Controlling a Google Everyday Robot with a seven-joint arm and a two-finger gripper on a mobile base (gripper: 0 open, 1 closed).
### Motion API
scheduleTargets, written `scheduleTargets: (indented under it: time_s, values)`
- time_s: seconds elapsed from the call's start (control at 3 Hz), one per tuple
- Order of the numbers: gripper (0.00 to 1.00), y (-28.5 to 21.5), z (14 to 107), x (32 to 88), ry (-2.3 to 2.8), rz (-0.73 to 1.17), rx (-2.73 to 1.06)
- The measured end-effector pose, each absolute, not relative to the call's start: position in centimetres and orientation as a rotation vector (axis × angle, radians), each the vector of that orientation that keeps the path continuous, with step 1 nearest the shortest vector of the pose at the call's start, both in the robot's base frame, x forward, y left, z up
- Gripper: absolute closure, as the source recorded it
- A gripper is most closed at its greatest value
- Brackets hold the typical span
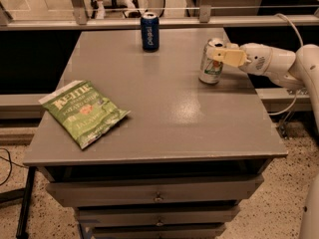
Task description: Place 7up can upright
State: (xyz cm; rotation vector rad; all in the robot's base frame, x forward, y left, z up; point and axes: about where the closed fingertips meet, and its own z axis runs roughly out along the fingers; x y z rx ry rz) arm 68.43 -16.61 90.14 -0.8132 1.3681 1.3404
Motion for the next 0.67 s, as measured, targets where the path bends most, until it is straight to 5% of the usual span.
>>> scheduleTargets:
  time_s: [0.33, 0.67]
  values:
    - [0.00, -16.66, 90.08, 68.34, 1.379, 1.334, -0.831]
    - [0.00, -17.23, 90.11, 68.15, 1.404, 1.312, -0.851]
